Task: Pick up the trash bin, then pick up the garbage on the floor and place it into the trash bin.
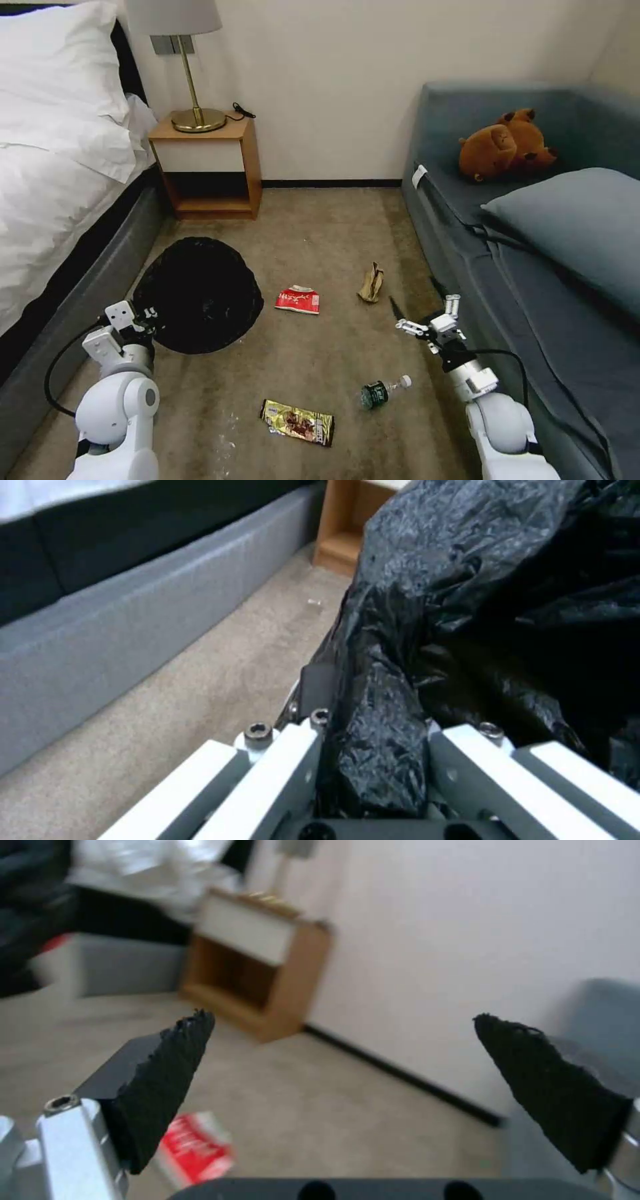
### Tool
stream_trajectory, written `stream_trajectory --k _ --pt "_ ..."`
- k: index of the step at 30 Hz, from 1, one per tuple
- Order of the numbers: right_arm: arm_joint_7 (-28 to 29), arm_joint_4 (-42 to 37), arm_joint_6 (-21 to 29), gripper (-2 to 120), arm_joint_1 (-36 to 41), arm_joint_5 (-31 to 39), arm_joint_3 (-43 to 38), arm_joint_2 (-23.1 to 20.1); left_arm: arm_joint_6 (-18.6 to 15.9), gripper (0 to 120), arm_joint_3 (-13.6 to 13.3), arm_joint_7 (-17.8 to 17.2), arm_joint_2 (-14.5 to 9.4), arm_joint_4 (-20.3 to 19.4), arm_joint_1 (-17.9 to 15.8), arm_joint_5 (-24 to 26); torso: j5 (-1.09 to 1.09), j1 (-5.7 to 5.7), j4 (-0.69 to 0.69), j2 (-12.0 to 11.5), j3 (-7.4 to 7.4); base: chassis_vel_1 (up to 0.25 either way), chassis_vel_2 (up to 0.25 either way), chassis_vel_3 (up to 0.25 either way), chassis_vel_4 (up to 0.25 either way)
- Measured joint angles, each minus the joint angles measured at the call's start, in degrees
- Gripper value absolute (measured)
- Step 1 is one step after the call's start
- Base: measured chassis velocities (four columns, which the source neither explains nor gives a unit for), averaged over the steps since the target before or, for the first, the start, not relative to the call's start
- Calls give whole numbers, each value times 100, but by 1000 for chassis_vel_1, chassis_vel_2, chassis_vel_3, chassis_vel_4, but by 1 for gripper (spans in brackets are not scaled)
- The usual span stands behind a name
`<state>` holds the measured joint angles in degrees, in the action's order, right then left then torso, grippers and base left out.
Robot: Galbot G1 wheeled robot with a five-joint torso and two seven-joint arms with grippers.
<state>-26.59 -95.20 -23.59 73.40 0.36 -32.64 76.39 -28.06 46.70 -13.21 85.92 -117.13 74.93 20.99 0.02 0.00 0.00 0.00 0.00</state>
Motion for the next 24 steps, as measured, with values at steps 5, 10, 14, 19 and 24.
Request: stream_trajectory --k 5,10,14,19,24 --pt "-784 267 254 100 -335 144 453 -424 -60 2 -54 -10 2 -188 -16 -112 -1 0 -1 0 0 0 0 0 0" --pt "-1393 1040 482 100 -1114 177 1715 -1115 -179 2 -68 -30 29 -475 25 -159 0 0 0 0 0 0 0 0 0" --pt "-1636 1415 509 100 -1416 106 2315 -1279 -184 2 -47 -55 46 -468 58 -169 0 0 0 0 0 0 0 0 0" --pt "-1891 2064 499 100 -1863 30 3305 -1325 -95 2 -18 -71 109 -306 154 -188 -3 0 -1 0 0 0 0 0 0" --pt "-2028 2678 340 100 -2110 -237 3784 -952 3 2 -30 -75 158 -175 200 -241 -1 0 1 0 0 0 0 0 0"
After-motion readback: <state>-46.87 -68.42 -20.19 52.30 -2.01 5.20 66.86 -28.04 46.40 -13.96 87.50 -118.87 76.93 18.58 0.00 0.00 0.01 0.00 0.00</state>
